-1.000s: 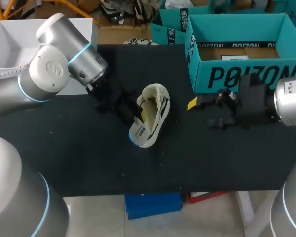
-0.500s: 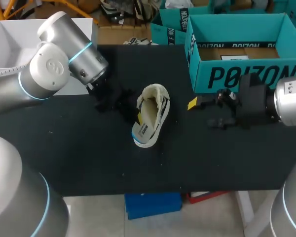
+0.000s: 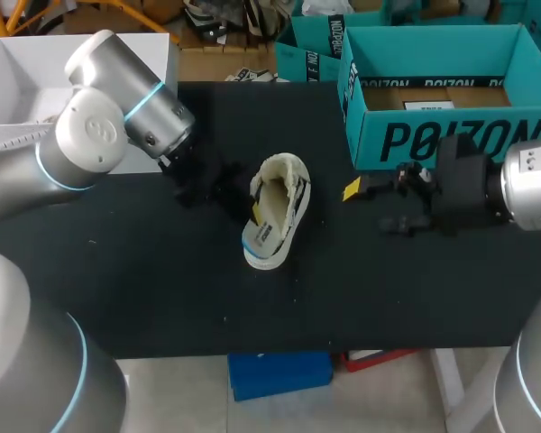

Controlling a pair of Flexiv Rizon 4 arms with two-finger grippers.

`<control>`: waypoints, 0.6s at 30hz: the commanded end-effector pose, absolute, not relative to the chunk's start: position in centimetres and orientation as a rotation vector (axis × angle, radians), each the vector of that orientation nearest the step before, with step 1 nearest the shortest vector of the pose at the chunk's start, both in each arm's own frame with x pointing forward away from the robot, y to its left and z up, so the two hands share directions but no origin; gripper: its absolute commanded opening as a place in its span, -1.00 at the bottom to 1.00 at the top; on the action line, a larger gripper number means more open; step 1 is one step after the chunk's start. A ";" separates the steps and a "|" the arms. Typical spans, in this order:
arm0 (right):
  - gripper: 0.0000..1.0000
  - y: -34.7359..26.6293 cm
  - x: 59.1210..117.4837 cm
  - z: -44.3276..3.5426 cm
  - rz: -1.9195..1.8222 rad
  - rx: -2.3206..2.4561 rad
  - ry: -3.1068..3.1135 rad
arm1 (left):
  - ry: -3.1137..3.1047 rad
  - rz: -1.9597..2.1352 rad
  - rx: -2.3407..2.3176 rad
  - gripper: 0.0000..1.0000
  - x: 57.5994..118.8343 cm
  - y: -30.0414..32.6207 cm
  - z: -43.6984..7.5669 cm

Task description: Take the shoe out of the shoebox, open the shoe tongue, remove and reinsert the insole, then place the shoe into the shoebox

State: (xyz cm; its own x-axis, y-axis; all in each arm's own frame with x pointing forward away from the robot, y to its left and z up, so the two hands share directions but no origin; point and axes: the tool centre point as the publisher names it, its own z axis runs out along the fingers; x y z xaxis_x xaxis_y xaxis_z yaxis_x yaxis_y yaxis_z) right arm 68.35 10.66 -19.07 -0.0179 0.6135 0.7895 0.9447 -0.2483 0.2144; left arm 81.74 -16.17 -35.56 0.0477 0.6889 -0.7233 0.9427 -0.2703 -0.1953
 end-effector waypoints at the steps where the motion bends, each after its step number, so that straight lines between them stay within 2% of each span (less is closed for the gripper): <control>1: 1.00 10.7 68.4 -19.1 -1.162 -1.880 -1.622 | 1.644 -1.051 1.982 -1.00 81.9 -16.3 -35.7; 18: 1.00 10.7 68.4 -19.1 -1.162 -1.880 -1.622 | 1.670 -0.976 1.911 -1.00 84.1 -16.5 -37.0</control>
